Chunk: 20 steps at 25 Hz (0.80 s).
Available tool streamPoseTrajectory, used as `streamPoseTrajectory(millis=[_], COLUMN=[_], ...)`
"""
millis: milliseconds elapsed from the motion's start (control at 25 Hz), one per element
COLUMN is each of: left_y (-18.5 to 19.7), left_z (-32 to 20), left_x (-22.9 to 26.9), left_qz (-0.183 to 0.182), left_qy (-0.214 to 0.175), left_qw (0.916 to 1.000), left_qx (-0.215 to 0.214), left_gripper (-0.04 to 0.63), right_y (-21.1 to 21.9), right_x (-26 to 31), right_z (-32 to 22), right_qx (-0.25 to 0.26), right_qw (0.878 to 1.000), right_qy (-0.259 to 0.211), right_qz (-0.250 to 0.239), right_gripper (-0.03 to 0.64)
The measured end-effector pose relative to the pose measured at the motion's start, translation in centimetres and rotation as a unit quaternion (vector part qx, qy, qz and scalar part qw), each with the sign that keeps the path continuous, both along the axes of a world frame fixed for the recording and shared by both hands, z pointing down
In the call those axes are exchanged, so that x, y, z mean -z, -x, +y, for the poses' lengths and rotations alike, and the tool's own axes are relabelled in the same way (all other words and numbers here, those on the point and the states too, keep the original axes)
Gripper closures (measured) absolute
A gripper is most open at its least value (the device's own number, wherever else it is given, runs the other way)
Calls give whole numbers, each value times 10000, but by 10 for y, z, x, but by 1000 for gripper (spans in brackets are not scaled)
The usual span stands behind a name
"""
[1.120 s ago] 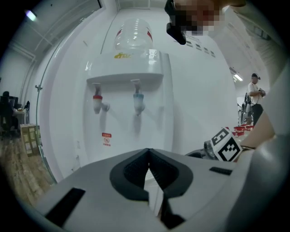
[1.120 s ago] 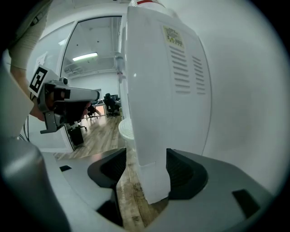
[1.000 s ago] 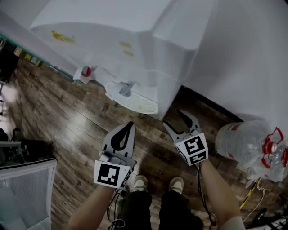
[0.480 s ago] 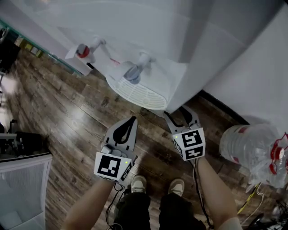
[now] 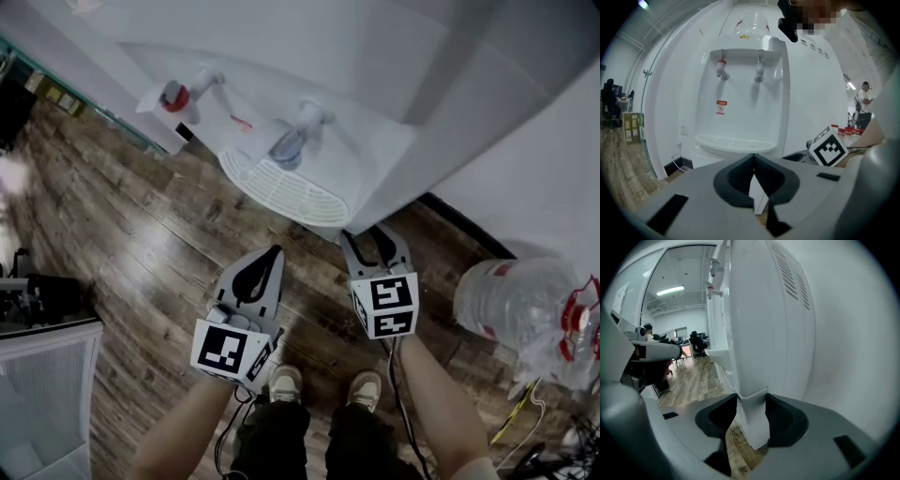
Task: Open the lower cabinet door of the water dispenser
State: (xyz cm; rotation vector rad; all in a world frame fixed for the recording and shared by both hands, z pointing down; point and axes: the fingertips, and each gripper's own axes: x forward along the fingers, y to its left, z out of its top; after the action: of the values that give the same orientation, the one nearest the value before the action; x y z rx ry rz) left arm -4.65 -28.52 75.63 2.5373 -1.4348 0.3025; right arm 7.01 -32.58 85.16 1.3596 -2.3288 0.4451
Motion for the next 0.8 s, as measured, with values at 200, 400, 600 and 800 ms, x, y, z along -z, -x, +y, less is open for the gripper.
streamPoseTrajectory(millis=[200,400,600,800], left_y=[7,7,22,46], left_z=[5,12,18,32], left_x=[-2,-10,-10,-10], left_qz=[90,26,-7,-87], left_qy=[119,275,391,553], left_qw=[9998,9996,9991,9980], left_qx=[102,67,173,305], left_gripper=[590,590,590,590], right_y=[3,10,35,54], right_x=[2,-1,-4,-6], right_z=[3,21,45,67], right_qx=[150,387,755,800], right_qw=[9998,9990,9957,9938], right_qy=[98,117,320,656], right_qz=[113,205,437,414], right_gripper=[426,425,425,430])
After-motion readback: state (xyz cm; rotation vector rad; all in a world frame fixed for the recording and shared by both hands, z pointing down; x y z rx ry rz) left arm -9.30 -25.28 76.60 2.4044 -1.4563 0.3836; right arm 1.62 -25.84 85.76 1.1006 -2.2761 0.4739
